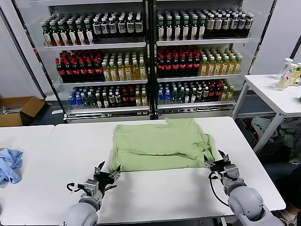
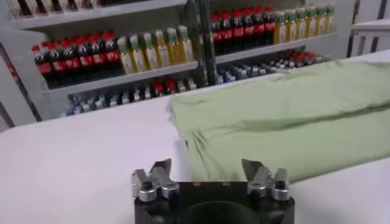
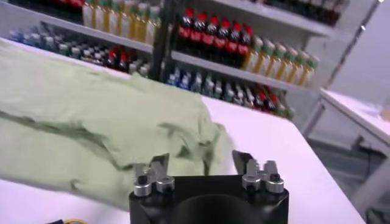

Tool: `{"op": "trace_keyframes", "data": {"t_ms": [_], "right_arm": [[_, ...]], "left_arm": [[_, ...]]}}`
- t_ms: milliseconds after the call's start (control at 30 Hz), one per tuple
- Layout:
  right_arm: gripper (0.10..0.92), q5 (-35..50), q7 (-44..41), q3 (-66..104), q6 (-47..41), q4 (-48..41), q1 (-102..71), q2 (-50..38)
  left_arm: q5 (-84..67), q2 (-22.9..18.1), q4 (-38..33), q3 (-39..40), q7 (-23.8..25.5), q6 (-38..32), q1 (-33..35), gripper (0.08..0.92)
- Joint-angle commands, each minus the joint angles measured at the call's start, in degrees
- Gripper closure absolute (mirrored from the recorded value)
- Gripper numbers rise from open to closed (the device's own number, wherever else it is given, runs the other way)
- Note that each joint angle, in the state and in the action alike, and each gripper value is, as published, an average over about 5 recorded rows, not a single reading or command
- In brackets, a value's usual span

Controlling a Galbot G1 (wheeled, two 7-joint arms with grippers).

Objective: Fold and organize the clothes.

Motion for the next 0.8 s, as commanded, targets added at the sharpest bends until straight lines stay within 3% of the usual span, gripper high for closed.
{"op": "trace_keyframes", "data": {"t_ms": [33, 633, 800], "right_arm": [[0.230, 7.0, 0.7, 1.2, -2.8, -1.1, -1.4, 0.4], [0.736, 6.8, 0.0, -1.8, -0.3, -2.7, 0.0, 1.2], [0.868, 6.5, -0.2, -1.6, 0.4, -1.6, -1.0, 1.1]], "left_arm": [[0.3, -0.3, 1.0, 0.2, -1.2, 0.8, -0.7, 0.296], [-6.2, 1.0, 0.7, -0.1, 1.1, 3.6, -1.4, 0.815], [-10.4, 1.9, 0.9, -0.8, 2.4, 4.6, -1.1, 0.908]]}}
